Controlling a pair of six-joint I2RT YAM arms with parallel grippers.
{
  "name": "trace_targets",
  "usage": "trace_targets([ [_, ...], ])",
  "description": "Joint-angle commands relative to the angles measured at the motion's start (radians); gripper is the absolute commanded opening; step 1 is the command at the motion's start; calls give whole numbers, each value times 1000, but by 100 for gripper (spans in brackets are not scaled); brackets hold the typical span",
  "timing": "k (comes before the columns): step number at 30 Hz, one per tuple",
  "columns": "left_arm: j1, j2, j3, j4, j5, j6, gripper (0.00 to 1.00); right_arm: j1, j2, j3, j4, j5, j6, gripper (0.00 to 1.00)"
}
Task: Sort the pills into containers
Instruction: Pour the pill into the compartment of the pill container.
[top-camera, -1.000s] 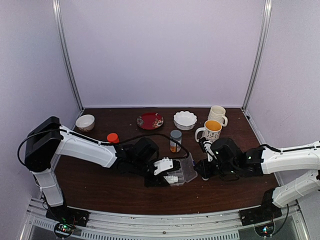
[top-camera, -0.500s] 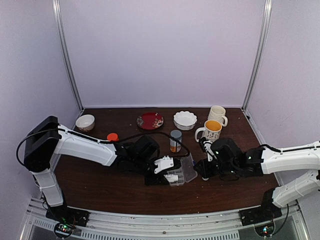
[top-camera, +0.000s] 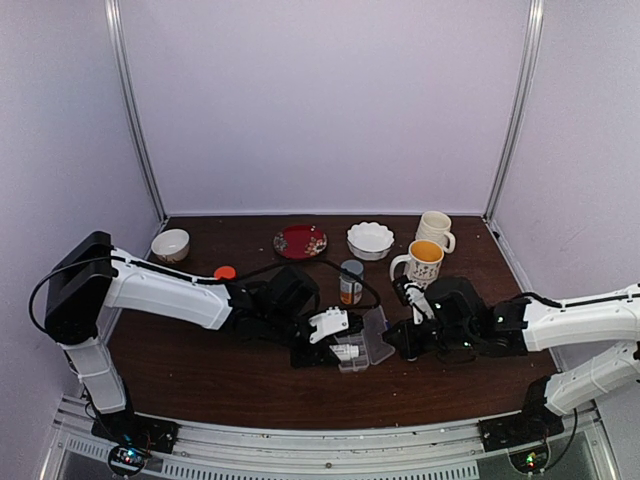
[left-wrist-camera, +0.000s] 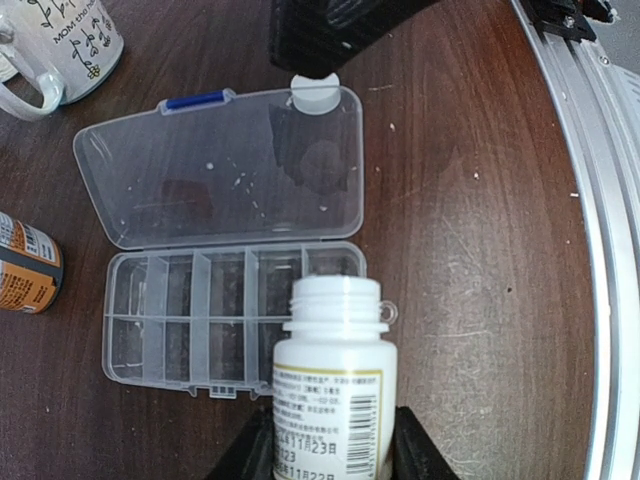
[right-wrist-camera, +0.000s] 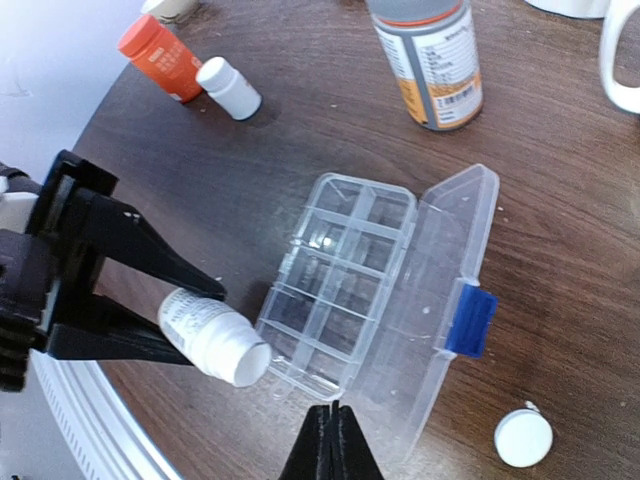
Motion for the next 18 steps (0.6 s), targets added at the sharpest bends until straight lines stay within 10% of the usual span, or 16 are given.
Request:
trace_targets([
  [1,-6,23,33,17,11,-9,0,-3,-18,-30,152,-113,4,0],
  [18,-8,64,46,1,-4,-18,0,-3,185,11,322,-269,93,0],
])
